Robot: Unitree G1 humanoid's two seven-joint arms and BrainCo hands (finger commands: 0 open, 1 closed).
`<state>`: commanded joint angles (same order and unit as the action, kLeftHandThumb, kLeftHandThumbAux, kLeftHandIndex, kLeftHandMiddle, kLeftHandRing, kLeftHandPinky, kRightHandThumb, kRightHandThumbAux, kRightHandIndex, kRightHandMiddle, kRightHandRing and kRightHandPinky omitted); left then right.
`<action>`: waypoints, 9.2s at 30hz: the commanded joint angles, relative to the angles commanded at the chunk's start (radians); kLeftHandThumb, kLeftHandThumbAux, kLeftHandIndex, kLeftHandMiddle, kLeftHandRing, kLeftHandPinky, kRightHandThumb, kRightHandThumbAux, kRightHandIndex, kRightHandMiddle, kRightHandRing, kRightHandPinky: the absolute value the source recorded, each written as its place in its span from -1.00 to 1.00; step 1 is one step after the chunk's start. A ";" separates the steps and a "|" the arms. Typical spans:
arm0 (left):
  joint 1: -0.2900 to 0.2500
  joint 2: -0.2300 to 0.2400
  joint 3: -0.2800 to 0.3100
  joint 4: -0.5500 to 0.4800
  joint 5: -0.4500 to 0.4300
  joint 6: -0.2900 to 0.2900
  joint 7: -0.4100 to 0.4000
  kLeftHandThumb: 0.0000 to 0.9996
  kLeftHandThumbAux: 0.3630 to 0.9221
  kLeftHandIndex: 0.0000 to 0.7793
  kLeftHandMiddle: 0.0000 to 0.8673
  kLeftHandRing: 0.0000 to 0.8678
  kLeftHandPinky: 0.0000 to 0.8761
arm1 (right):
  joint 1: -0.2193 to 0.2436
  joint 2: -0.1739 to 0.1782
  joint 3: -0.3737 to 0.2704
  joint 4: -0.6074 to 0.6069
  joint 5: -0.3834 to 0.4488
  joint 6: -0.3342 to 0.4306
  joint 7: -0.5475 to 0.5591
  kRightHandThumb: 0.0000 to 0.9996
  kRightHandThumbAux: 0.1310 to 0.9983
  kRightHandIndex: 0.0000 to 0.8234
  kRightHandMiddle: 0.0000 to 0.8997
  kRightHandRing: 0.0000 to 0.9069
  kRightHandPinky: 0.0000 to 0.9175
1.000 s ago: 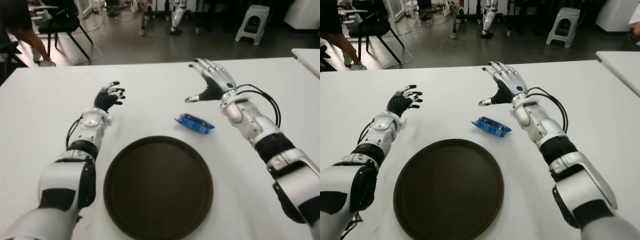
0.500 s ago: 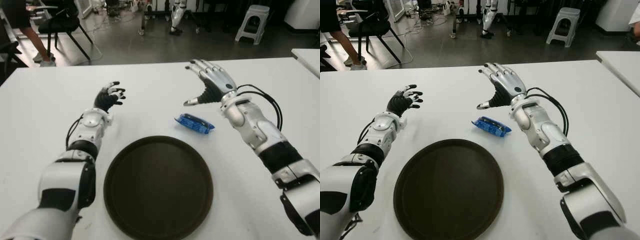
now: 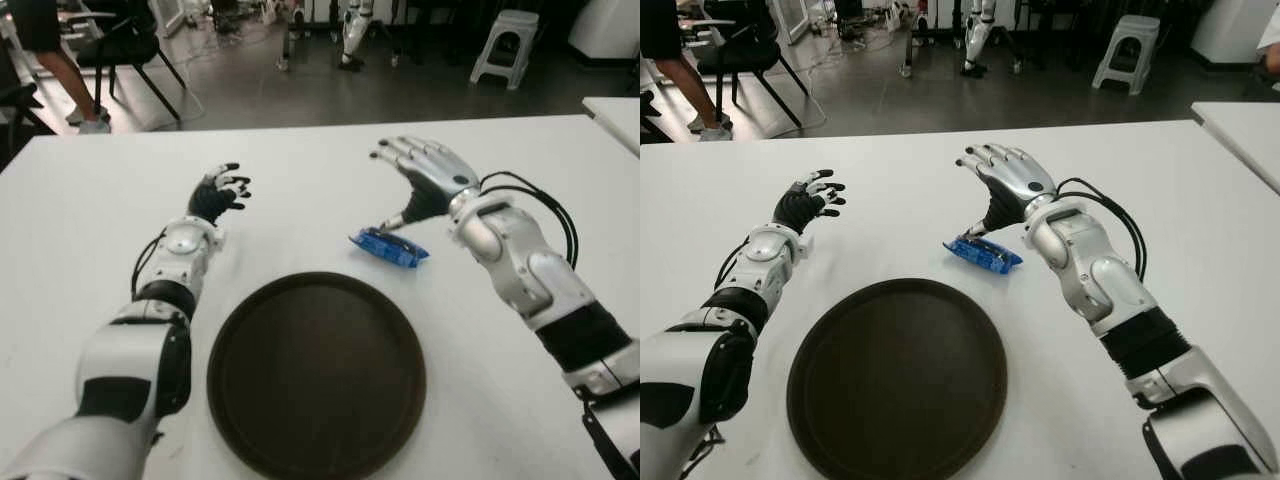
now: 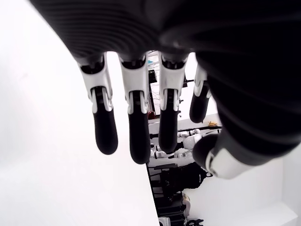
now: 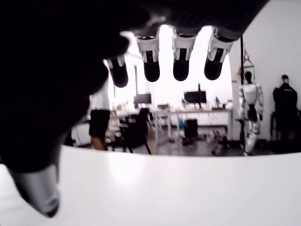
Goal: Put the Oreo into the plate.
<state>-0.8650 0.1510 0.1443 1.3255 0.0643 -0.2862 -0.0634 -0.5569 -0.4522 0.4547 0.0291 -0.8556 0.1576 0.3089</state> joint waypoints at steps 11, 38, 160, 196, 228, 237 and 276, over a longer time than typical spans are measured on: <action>-0.001 -0.002 -0.003 -0.001 0.003 -0.004 0.004 -0.82 0.06 -0.51 -0.29 -0.22 -0.12 | 0.058 0.029 0.008 -0.104 -0.094 0.078 0.030 -1.00 0.35 -1.00 -1.00 -1.00 -1.00; 0.001 -0.002 -0.016 -0.005 0.004 -0.012 -0.004 -0.87 0.12 -0.52 -0.29 -0.22 -0.14 | 0.180 0.160 0.017 -0.068 -0.235 0.100 -0.259 -1.00 0.52 -0.89 -0.89 -0.87 -0.76; 0.004 -0.004 -0.026 -0.009 0.007 -0.020 0.006 -0.82 0.26 -0.45 -0.26 -0.20 -0.10 | -0.119 0.251 0.023 0.816 0.072 0.015 -0.501 -1.00 0.48 -0.75 -0.64 -0.57 -0.44; -0.002 -0.016 -0.016 -0.013 -0.003 -0.024 0.003 -0.88 0.31 -0.51 -0.28 -0.19 -0.12 | -0.211 0.226 0.037 0.895 0.107 -0.051 -0.438 -1.00 0.41 -0.75 -0.76 -0.73 -0.64; -0.008 -0.028 -0.003 -0.015 -0.011 -0.015 0.014 -0.85 0.28 -0.55 -0.32 -0.25 -0.17 | -0.243 0.200 0.070 0.773 0.132 -0.179 -0.087 -1.00 0.29 -0.86 -0.92 -0.92 -0.86; -0.009 -0.031 0.000 -0.016 -0.015 -0.017 0.011 -0.83 0.29 -0.56 -0.32 -0.23 -0.15 | -0.216 0.185 0.067 0.706 0.147 -0.202 -0.008 -1.00 0.25 -0.87 -0.94 -0.95 -0.89; 0.000 -0.029 -0.008 -0.025 -0.007 -0.028 0.018 -0.91 0.34 -0.49 -0.28 -0.19 -0.14 | -0.152 0.173 0.091 0.591 0.143 -0.221 0.067 -1.00 0.23 -0.84 -0.92 -0.94 -0.90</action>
<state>-0.8650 0.1220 0.1360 1.3002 0.0576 -0.3146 -0.0453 -0.7087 -0.2793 0.5458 0.6200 -0.7128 -0.0632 0.3764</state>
